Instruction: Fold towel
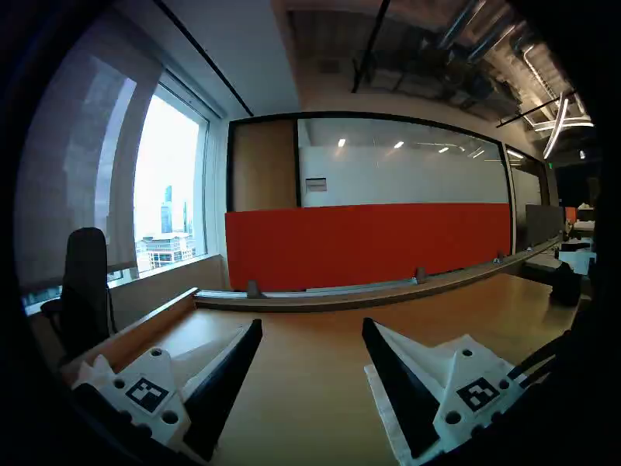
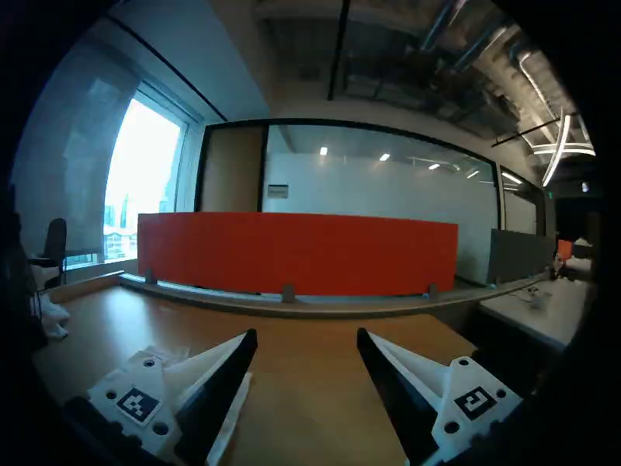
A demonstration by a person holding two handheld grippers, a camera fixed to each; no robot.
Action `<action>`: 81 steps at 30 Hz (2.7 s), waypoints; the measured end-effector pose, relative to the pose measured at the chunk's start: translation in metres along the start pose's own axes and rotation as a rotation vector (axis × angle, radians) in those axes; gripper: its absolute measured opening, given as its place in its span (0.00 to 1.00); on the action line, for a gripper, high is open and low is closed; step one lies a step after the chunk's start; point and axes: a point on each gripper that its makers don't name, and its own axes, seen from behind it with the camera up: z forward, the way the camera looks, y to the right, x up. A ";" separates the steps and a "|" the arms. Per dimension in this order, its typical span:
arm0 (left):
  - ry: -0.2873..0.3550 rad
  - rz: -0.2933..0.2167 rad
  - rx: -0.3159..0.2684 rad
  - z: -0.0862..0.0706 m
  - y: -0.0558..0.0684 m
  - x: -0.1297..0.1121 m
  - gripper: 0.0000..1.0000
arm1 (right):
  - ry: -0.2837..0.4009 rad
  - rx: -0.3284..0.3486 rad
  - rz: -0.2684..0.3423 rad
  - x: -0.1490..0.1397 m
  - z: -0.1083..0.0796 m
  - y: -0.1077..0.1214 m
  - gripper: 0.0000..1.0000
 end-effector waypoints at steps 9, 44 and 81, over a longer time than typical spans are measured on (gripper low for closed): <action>-0.005 0.005 -0.001 -0.010 -0.003 0.052 0.96 | 0.013 -0.014 0.004 0.062 -0.009 0.004 1.00; -0.184 0.087 -0.311 -0.030 0.051 0.048 0.96 | -0.173 0.330 -0.187 0.061 -0.035 -0.070 1.00; -0.392 0.176 -0.480 -0.039 0.100 -0.067 0.96 | -0.414 0.512 -0.296 -0.062 -0.046 -0.096 1.00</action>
